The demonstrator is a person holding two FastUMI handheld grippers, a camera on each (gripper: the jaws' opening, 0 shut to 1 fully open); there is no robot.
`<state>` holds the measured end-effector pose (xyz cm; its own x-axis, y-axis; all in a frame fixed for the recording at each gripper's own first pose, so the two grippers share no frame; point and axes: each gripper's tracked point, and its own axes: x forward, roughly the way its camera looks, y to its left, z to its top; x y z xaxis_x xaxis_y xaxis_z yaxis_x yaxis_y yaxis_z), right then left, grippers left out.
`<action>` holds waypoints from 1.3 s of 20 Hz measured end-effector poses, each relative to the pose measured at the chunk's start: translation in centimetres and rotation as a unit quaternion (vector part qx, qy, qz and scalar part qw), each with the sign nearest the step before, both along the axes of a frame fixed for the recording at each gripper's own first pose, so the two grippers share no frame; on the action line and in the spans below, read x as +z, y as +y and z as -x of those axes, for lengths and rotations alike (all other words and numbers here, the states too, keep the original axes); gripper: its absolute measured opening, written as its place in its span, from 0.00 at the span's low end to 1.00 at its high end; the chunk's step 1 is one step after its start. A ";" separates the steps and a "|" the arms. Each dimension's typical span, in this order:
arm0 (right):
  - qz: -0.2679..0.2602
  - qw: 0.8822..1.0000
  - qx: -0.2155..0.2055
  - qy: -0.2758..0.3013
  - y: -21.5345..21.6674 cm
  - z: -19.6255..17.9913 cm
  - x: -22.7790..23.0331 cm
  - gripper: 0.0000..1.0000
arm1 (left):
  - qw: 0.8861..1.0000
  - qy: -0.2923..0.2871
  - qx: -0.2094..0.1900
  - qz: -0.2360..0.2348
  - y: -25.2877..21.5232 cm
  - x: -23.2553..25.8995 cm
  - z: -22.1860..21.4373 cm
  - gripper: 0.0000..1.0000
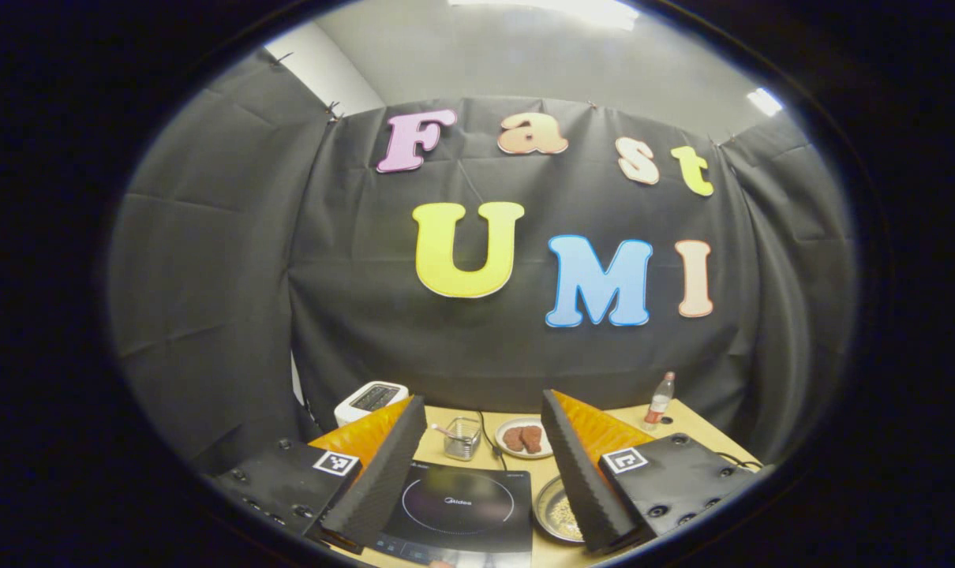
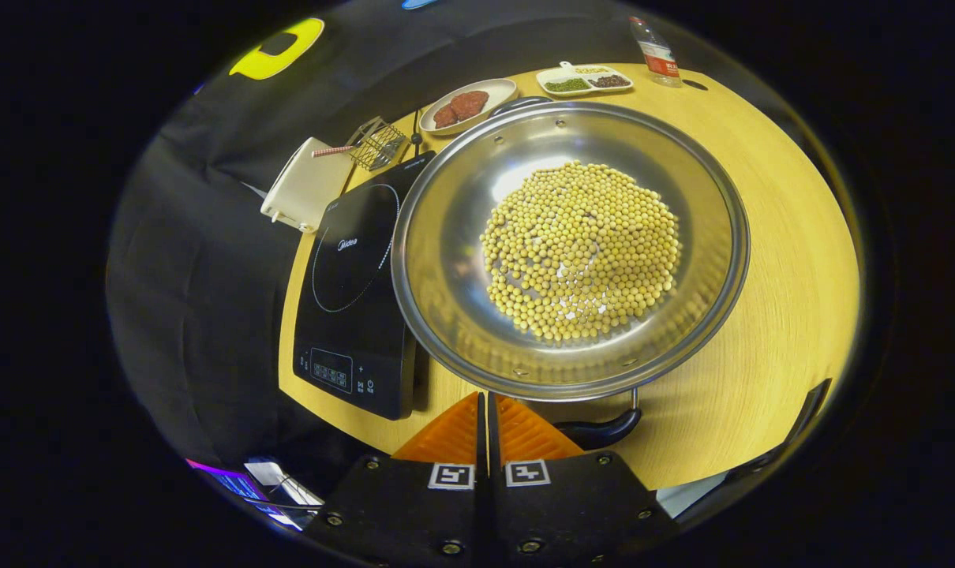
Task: First push the handle of the pot to place it horizontally, then grasp the pot with both hands and set it on the induction cooktop.
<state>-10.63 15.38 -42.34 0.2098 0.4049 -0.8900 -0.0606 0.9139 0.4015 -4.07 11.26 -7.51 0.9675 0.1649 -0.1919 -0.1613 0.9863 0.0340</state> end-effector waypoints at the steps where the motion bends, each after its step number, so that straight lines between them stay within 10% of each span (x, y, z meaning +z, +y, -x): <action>1: 0.000 1.000 -0.003 0.000 -0.4 -0.1 0.0 0.00 | 1.000 0.000 -0.003 0.000 -0.3 -0.1 -0.1 0.99; 26: 0.028 0.997 -0.070 -0.012 -9.4 -1.4 -0.4 0.00 | 0.999 0.012 -0.042 0.001 -6.4 -1.5 -1.9 0.95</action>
<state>-9.25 6.00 -42.71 0.2821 0.3204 -0.9043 0.0610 0.9347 0.3502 -2.17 4.88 -9.02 0.9729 0.0834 -0.2158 -0.0776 0.9964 0.0353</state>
